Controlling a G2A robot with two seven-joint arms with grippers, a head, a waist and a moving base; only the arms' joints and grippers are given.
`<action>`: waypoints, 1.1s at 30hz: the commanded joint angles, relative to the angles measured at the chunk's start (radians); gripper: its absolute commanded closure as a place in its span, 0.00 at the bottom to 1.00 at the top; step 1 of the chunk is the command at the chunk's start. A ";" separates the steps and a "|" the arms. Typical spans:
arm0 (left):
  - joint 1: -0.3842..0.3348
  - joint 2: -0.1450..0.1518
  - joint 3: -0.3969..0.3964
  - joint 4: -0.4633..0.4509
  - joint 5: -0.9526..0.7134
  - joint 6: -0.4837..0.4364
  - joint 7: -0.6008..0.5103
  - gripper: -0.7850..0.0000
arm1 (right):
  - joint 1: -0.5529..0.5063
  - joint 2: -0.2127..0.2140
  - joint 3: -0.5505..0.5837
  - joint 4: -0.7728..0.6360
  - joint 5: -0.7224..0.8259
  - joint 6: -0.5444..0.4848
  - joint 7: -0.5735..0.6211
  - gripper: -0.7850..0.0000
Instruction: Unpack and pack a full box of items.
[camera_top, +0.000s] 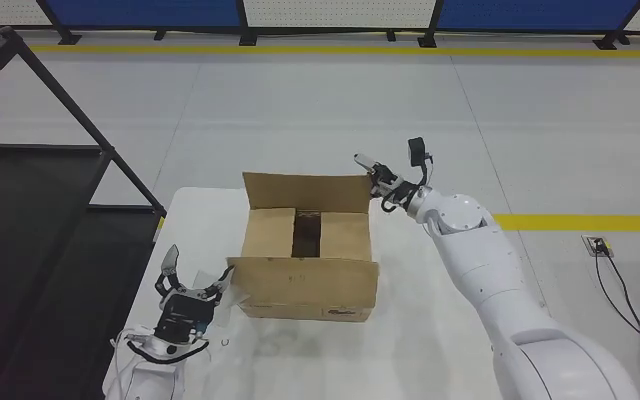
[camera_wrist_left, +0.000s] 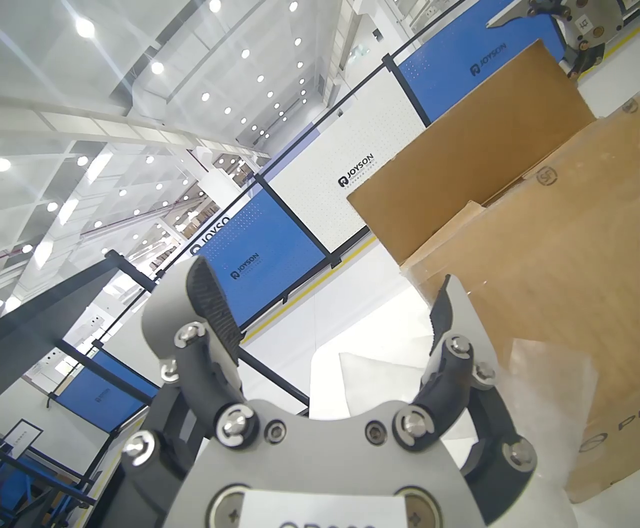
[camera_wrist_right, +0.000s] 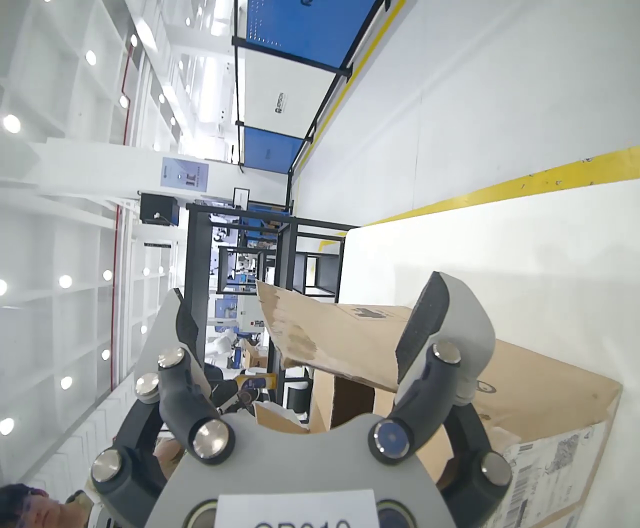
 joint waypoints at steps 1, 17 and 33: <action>-0.007 0.000 0.005 0.005 0.007 0.003 -0.001 0.00 | -0.003 0.004 -0.004 -0.021 -0.010 -0.003 0.025 0.00; -0.090 -0.006 0.053 0.057 0.054 0.043 -0.052 0.00 | -0.193 0.051 -0.014 -0.474 -0.061 0.141 0.236 0.00; -0.125 -0.009 0.064 0.088 0.045 0.053 -0.061 0.00 | -0.281 0.063 0.005 -0.641 0.025 0.330 0.270 0.00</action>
